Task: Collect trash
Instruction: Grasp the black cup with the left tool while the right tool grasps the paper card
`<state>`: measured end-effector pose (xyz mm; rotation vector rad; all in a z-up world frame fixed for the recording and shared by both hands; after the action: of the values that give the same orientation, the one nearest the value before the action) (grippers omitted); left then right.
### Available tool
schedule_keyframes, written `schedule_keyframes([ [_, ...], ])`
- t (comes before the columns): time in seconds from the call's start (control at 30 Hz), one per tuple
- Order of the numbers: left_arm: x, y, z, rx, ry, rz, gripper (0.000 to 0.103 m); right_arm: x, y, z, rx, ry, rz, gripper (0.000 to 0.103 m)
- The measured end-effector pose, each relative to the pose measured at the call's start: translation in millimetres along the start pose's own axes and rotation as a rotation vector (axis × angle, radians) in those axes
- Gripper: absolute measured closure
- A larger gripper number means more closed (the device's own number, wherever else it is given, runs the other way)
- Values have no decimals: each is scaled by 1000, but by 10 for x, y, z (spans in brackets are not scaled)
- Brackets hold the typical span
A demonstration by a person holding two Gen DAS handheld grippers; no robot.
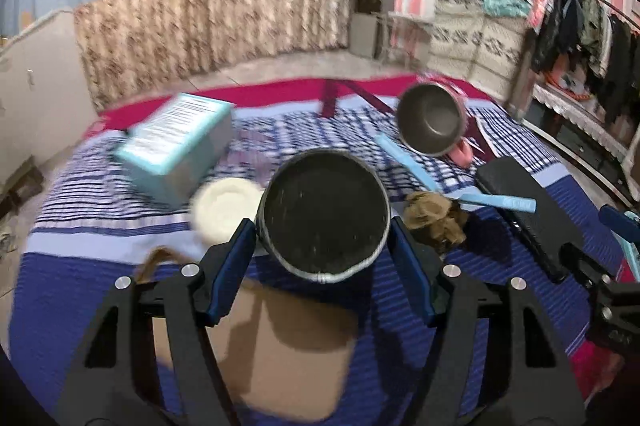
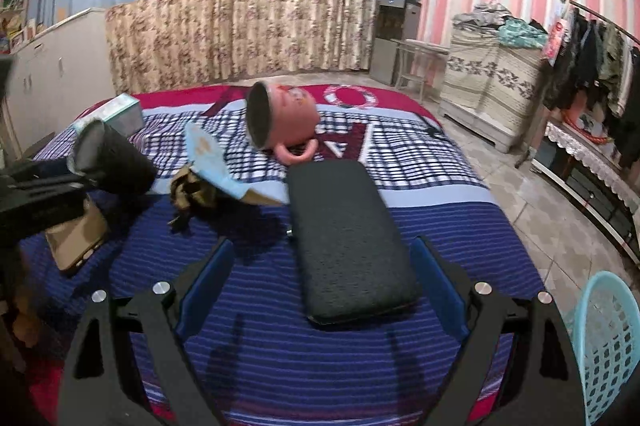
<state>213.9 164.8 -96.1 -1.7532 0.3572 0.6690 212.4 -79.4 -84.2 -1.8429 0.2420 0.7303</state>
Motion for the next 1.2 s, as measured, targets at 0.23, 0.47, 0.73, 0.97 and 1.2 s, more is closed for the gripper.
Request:
schedule_keyframes([
  [0.23, -239, 55, 526, -75, -82, -89, 37, 119, -3, 123, -40, -26, 17, 15],
  [0.47, -61, 65, 575, -114, -71, -28, 30, 389, -208, 169, -53, -54, 9, 15],
  [0.73, -19, 114, 519, -100, -81, -23, 14, 507, -318, 393, -97, -194, -6, 83],
  [0.97, 8, 83, 548, -126, -64, -11, 12, 61, -374, 354, -85, -254, -97, 97],
  [1.2, 81, -61, 514, -144, -32, -17, 12, -370, -250, -53, 14, -239, -146, 99],
])
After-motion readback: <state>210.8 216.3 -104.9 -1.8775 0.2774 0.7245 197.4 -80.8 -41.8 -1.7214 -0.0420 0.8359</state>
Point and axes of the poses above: each gripper's, at about its wrist camera, not at the fingertips, and x roughly the way its jaws point, z to its left, y to its underside, the point moved 4 cm from there along x, roughly the way its jaws point, and after that the axes turned 10 degrees about -x, right-handed, at the moved point
